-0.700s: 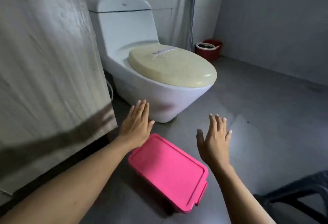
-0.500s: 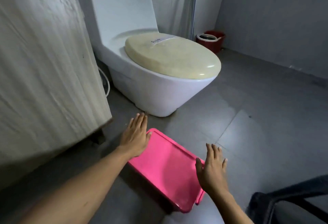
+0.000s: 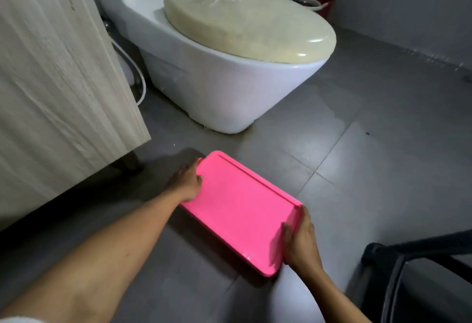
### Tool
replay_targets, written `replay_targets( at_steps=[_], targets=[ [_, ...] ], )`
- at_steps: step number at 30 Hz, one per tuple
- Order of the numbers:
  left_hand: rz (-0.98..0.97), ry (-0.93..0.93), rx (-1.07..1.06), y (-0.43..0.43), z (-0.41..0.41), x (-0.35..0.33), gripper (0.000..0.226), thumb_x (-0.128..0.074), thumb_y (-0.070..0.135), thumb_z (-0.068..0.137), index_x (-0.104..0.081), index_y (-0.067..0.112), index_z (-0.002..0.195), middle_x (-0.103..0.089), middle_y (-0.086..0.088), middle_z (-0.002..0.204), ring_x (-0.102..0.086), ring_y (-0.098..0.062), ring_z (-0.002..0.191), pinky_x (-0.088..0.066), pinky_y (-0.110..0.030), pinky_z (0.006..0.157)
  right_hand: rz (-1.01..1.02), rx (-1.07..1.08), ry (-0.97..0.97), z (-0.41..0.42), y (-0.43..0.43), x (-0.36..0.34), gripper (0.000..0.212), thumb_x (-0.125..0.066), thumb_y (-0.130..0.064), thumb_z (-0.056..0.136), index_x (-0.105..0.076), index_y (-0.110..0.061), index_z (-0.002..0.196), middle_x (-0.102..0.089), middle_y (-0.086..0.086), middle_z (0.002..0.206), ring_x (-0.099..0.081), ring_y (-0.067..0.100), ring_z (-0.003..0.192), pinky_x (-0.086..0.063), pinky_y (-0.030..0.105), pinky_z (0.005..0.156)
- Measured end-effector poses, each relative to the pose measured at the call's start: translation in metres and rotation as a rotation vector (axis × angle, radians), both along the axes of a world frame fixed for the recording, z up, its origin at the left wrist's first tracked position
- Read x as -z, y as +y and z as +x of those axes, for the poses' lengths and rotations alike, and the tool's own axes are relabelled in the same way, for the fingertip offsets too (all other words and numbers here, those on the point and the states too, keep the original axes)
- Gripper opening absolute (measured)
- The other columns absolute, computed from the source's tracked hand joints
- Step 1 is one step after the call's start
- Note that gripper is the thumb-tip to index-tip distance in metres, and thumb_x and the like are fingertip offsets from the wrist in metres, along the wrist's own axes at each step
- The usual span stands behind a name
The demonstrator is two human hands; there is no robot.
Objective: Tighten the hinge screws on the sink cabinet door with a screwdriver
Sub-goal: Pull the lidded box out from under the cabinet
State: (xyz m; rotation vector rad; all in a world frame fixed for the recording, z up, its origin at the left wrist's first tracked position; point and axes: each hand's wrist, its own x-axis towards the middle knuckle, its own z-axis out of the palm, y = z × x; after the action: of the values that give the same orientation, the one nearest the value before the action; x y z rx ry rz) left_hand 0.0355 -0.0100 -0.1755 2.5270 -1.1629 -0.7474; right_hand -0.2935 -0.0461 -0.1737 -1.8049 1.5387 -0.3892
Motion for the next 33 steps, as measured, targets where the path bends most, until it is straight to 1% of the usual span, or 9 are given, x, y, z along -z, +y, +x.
replay_targets(
  at_steps=[3,7,13,16,19,22,26,30,33],
  targets=[
    [-0.014,0.041,-0.109,0.001,0.006,0.001,0.060,-0.046,0.022,0.101,-0.026,0.015,0.157,-0.044,-0.021,0.154,-0.047,-0.040,0.138,-0.041,-0.044,0.113,0.014,0.027,-0.017,0.003,-0.003,-0.001,0.057,-0.041,-0.033,0.097,-0.015,-0.031,0.147,-0.044,0.007,0.124,-0.060,0.036,0.099,-0.057,0.056,0.072],
    [0.019,0.095,-0.138,0.018,0.014,-0.013,0.047,-0.050,0.021,0.101,-0.045,0.006,0.145,-0.055,-0.023,0.142,-0.054,-0.040,0.128,-0.046,-0.041,0.106,-0.030,0.007,-0.034,0.012,-0.006,-0.009,0.052,-0.040,-0.024,0.096,-0.021,-0.025,0.145,-0.048,0.009,0.122,-0.055,0.034,0.109,-0.047,0.038,0.086],
    [-0.062,0.170,-0.202,0.069,0.027,-0.063,0.040,-0.053,0.021,0.102,-0.052,0.010,0.141,-0.061,-0.017,0.134,-0.058,-0.035,0.122,-0.048,-0.041,0.103,-0.108,-0.077,-0.048,0.040,-0.017,-0.037,0.051,-0.041,-0.019,0.098,-0.028,-0.015,0.147,-0.052,0.020,0.127,-0.056,0.037,0.111,-0.046,0.041,0.091],
    [-0.117,0.243,-0.256,0.103,0.033,-0.094,0.027,-0.055,0.016,0.099,-0.062,0.009,0.124,-0.067,-0.017,0.121,-0.063,-0.034,0.113,-0.052,-0.045,0.100,-0.079,-0.187,-0.028,0.059,-0.023,-0.062,0.045,-0.035,-0.027,0.101,-0.027,-0.022,0.145,-0.057,0.022,0.112,-0.061,0.040,0.094,-0.054,0.053,0.076],
    [-0.130,0.306,-0.338,0.146,0.040,-0.119,0.016,-0.055,0.015,0.099,-0.068,0.008,0.107,-0.071,-0.016,0.110,-0.067,-0.030,0.102,-0.054,-0.037,0.086,-0.096,-0.331,-0.003,0.081,-0.026,-0.083,0.044,-0.037,-0.020,0.100,-0.028,-0.021,0.143,-0.056,0.022,0.111,-0.059,0.034,0.079,-0.052,0.043,0.055],
    [-0.104,0.360,-0.420,0.191,0.047,-0.131,0.024,-0.056,0.021,0.101,-0.065,0.008,0.119,-0.069,-0.010,0.113,-0.063,-0.021,0.094,-0.044,-0.026,0.061,-0.119,-0.467,0.025,0.107,-0.019,-0.103,0.046,-0.040,-0.021,0.098,-0.029,-0.021,0.143,-0.057,0.018,0.114,-0.058,0.028,0.077,-0.046,0.031,0.053],
    [-0.121,0.408,-0.565,0.252,0.056,-0.139,0.029,-0.057,0.027,0.101,-0.059,0.009,0.124,-0.066,-0.010,0.114,-0.063,-0.023,0.096,-0.045,-0.028,0.063,-0.109,-0.625,0.090,0.145,0.001,-0.128,0.044,-0.043,-0.019,0.096,-0.032,-0.027,0.138,-0.058,0.007,0.095,-0.058,0.023,0.070,-0.042,0.026,0.046],
    [-0.072,0.422,-0.670,0.320,0.058,-0.139,0.031,-0.055,0.032,0.102,-0.056,0.006,0.119,-0.058,-0.012,0.088,-0.050,-0.021,0.060,-0.033,-0.022,0.043,-0.086,-0.831,0.104,0.187,0.032,-0.149,0.045,-0.046,-0.010,0.096,-0.034,-0.029,0.134,-0.062,0.009,0.101,-0.064,0.017,0.071,-0.048,0.029,0.046],
    [-0.168,0.565,-0.787,0.372,0.051,-0.128,0.021,-0.053,0.028,0.103,-0.052,0.015,0.119,-0.061,-0.006,0.100,-0.054,-0.016,0.071,-0.038,-0.020,0.047,0.011,-0.925,0.139,0.216,0.059,-0.153,0.050,-0.048,-0.011,0.097,-0.030,-0.033,0.138,-0.062,0.007,0.095,-0.068,0.017,0.067,-0.049,0.026,0.048]
  ],
)
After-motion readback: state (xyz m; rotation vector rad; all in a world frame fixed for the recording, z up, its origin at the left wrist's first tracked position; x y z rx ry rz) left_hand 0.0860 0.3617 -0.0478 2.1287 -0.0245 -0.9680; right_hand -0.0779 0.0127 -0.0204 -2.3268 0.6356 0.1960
